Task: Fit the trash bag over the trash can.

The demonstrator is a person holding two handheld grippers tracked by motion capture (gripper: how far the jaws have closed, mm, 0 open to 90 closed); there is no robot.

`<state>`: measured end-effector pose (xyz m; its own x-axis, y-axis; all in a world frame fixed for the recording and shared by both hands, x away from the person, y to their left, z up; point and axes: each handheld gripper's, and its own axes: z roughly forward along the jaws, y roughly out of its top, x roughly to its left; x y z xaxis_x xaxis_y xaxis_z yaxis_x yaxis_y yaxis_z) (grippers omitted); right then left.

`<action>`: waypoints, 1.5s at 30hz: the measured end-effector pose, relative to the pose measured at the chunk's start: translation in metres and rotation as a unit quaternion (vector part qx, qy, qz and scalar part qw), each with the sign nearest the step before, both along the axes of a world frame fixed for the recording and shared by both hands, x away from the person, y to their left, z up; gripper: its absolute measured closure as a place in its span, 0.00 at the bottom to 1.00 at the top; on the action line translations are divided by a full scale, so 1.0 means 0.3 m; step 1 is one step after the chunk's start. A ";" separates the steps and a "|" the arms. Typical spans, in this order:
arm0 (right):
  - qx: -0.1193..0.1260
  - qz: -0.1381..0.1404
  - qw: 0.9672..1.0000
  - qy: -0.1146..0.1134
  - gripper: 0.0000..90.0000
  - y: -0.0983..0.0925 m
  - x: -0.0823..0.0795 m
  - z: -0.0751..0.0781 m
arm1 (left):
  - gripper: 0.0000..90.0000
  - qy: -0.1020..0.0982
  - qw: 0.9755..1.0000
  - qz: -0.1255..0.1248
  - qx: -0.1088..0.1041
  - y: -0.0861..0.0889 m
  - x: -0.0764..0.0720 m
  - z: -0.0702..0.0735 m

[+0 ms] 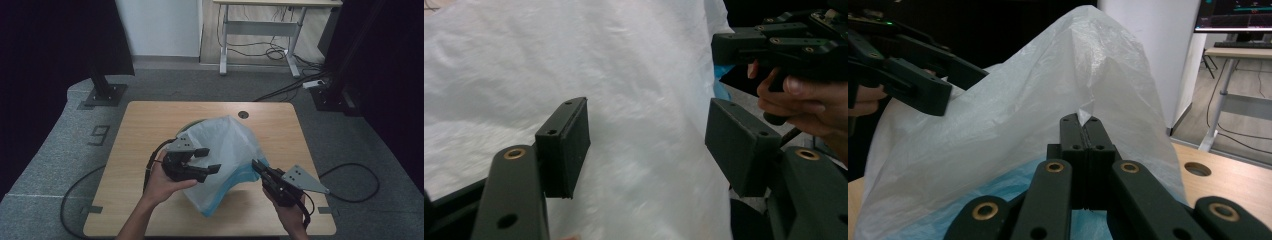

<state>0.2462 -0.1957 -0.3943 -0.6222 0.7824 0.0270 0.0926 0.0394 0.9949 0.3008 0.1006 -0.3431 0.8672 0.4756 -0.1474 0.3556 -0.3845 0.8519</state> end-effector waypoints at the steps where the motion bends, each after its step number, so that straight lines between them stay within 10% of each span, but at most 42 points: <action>1: -0.002 0.003 1.000 -0.002 0.98 0.009 -0.001 0.003 | 0.37 0.000 1.000 -0.001 -0.001 -0.002 0.000 0.000; 7: -0.014 0.011 1.000 -0.007 0.98 0.044 -0.004 0.004 | 0.42 0.000 1.000 0.003 0.003 -0.007 0.007 -0.007; 18: -0.013 0.020 1.000 -0.009 0.97 0.061 0.002 0.003 | 0.95 0.039 0.999 -0.009 -0.009 0.003 0.033 -0.035; 36: -0.010 0.004 1.000 -0.015 0.49 -0.047 -0.075 -0.055 | 1.00 0.035 0.997 0.030 -0.065 0.062 0.062 -0.023; 45: -0.024 -0.025 0.999 0.006 0.43 -0.095 -0.085 -0.148 | 1.00 0.037 0.996 0.038 -0.076 0.086 0.068 -0.024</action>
<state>0.2207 -0.2243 -0.4387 -0.5826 0.8127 -0.0049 0.1066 0.0824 0.9909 0.3211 0.1265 -0.3504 0.8139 0.5063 -0.2851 0.4430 -0.2231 0.8683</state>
